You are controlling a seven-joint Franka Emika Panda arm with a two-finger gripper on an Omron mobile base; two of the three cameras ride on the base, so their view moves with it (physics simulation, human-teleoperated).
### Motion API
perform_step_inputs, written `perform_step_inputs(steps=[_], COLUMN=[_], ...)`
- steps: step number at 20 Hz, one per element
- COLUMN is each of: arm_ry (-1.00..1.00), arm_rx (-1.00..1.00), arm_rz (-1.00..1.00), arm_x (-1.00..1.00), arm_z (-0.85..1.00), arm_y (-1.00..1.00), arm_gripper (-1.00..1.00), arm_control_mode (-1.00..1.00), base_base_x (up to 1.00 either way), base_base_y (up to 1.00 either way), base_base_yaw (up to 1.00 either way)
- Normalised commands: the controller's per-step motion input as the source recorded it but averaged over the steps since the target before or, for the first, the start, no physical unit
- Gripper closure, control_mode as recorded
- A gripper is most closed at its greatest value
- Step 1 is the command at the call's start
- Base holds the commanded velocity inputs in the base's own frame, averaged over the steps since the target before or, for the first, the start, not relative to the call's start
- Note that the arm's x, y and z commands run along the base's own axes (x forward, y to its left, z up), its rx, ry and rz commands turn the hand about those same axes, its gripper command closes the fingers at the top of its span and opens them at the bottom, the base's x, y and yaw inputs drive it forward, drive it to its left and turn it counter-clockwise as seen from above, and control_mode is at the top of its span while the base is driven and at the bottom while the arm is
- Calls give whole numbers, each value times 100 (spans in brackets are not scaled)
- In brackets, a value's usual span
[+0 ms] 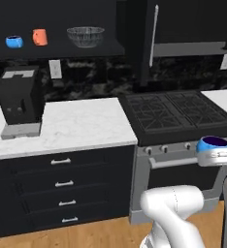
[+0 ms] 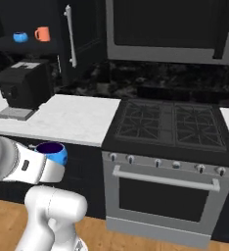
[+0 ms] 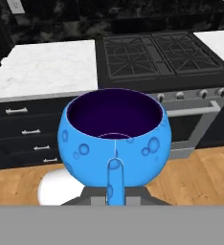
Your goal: Gather all objects into one cabinet and sort the glasses and bowls to opposite sides.
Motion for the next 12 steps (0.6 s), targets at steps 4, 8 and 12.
perform_step_inputs(steps=[4, 8, 12], arm_ry=[0, 0, 0], arm_rx=[0, 0, 0], arm_rz=[0, 0, 0], arm_x=[0, 0, 0], arm_z=[0, 0, 0], arm_y=[0, 0, 0], arm_gripper=[100, 100, 100], arm_control_mode=[100, 100, 100], base_base_x=[-10, -2, 0], base_base_y=[100, 100, 99], base_base_yaw=[0, 0, 0])
